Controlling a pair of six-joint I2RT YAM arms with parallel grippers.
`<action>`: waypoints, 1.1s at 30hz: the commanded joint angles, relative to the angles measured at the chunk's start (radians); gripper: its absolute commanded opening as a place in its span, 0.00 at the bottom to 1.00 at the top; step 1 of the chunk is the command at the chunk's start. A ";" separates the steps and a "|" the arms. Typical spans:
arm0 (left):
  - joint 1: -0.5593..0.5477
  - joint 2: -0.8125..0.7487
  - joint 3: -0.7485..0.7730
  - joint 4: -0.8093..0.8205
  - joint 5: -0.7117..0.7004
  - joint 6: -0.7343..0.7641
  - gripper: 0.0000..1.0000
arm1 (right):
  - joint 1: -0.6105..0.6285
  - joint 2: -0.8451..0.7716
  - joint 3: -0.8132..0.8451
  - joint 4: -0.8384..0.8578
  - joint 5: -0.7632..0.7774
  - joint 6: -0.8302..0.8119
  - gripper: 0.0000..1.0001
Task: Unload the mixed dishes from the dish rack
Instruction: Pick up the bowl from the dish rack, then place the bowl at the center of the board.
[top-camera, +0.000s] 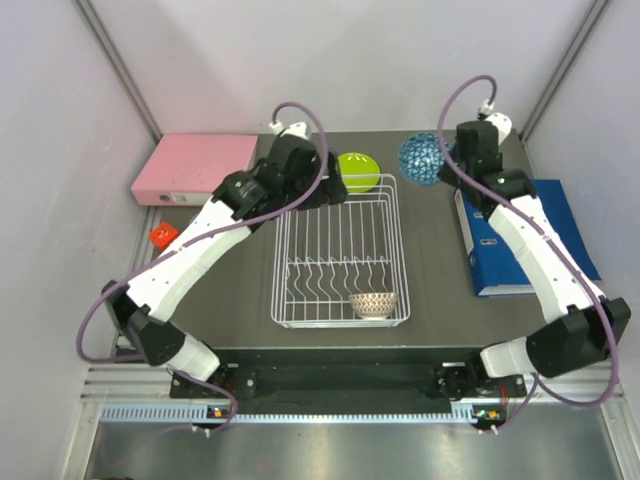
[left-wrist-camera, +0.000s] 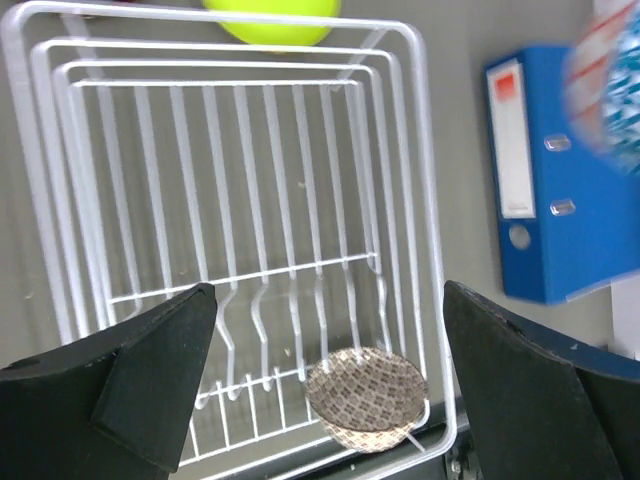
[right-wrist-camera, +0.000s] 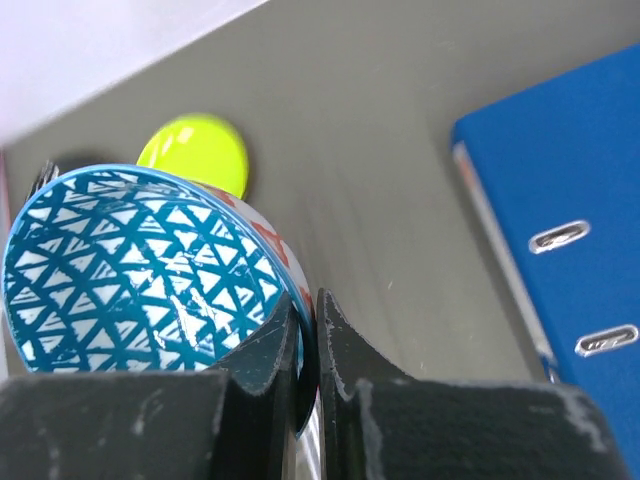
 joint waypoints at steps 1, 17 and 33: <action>0.036 -0.155 -0.172 0.192 -0.082 -0.089 0.99 | -0.128 0.149 0.107 0.102 -0.099 0.127 0.00; 0.070 -0.285 -0.384 0.203 -0.108 -0.058 0.99 | -0.177 0.596 0.319 0.157 -0.129 0.186 0.00; 0.072 -0.243 -0.461 0.224 -0.101 -0.058 0.99 | -0.180 0.892 0.566 0.076 -0.091 0.141 0.00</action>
